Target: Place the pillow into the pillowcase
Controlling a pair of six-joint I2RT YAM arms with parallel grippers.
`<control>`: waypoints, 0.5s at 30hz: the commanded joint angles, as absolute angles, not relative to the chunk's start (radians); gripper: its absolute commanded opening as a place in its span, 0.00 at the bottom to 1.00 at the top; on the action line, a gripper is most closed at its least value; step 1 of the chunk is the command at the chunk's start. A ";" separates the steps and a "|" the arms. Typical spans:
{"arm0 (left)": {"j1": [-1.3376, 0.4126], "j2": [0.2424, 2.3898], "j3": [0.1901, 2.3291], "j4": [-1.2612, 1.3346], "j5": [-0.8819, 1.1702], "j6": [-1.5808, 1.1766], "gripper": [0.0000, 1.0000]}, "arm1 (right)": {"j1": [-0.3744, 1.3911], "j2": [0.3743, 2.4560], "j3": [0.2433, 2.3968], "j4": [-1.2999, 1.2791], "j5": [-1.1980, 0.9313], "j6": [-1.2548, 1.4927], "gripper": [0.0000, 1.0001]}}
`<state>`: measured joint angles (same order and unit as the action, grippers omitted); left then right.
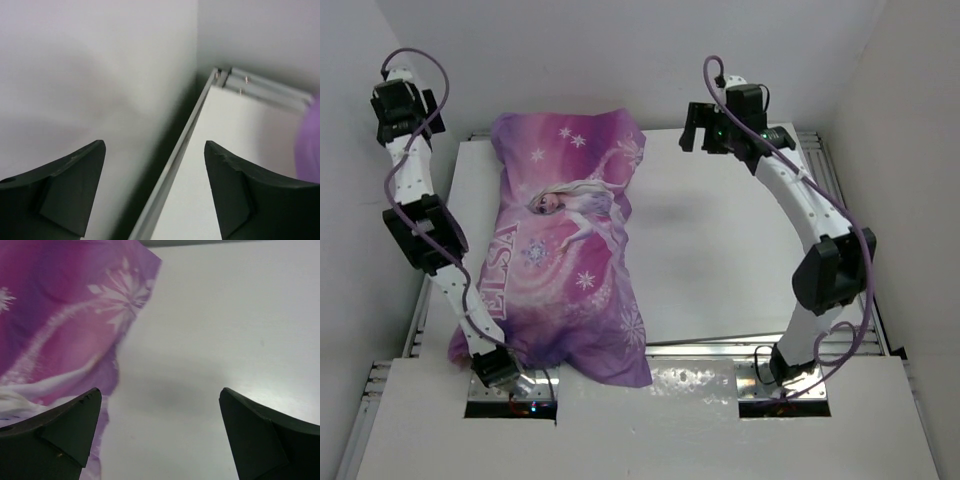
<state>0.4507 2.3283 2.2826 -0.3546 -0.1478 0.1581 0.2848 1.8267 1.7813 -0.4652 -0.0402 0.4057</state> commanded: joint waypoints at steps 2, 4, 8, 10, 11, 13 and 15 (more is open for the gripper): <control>0.443 1.914 2.099 -0.653 -0.097 0.391 0.81 | 0.272 1.620 1.599 -0.460 0.222 0.347 0.99; 0.442 1.814 1.961 -0.773 -0.087 0.417 0.83 | 0.244 1.545 1.545 -0.463 0.265 0.344 0.99; 0.442 1.541 1.751 -0.903 -0.071 0.394 0.86 | 0.219 1.451 1.427 -0.523 0.345 0.333 0.99; 0.442 1.455 1.642 -0.946 -0.064 0.376 0.93 | 0.218 1.387 1.381 -0.529 0.345 0.336 0.99; 0.442 1.366 1.608 -0.954 -0.057 0.373 0.93 | 0.219 1.362 1.329 -0.522 0.336 0.337 0.99; 0.442 1.230 1.489 -0.954 -0.054 0.371 0.94 | 0.218 1.295 1.278 -0.499 0.331 0.345 0.99; 0.442 1.137 1.410 -0.942 -0.072 0.374 0.95 | 0.218 1.250 1.200 -0.474 0.330 0.347 0.99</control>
